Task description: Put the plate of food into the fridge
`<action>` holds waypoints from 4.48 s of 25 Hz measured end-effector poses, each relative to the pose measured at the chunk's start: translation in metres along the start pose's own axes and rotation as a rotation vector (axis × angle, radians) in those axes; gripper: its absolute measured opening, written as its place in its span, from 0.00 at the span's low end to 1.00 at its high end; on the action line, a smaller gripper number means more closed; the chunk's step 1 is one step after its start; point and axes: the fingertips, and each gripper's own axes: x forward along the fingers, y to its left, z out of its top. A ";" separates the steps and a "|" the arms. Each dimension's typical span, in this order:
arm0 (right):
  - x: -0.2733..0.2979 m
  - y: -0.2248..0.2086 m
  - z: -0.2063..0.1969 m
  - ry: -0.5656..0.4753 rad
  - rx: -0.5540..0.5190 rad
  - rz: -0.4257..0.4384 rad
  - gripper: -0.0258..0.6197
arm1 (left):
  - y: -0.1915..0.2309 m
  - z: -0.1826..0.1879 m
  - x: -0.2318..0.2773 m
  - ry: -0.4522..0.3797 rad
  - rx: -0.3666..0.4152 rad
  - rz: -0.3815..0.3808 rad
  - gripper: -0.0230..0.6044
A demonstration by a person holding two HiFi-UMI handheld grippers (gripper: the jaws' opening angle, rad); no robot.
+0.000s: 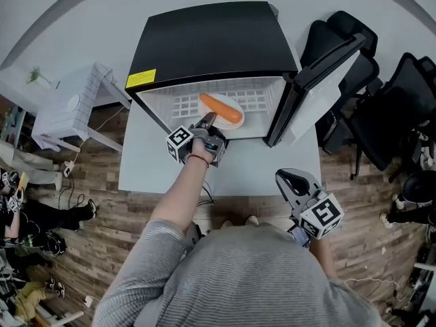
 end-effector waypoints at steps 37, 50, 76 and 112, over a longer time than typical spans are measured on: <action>0.203 -0.084 -0.074 -0.336 1.476 0.041 0.16 | 0.002 -0.002 0.013 0.036 -0.006 0.012 0.15; 0.213 -0.094 -0.068 -0.327 1.494 0.000 0.09 | -0.006 -0.002 0.011 0.087 0.068 -0.022 0.16; 0.254 -0.132 -0.062 -0.293 1.498 -0.178 0.08 | -0.092 -0.145 -0.200 0.675 0.940 -0.245 0.06; 0.188 -0.091 -0.050 -0.112 1.025 -0.145 0.18 | -0.097 -0.160 -0.205 0.697 1.116 -0.350 0.05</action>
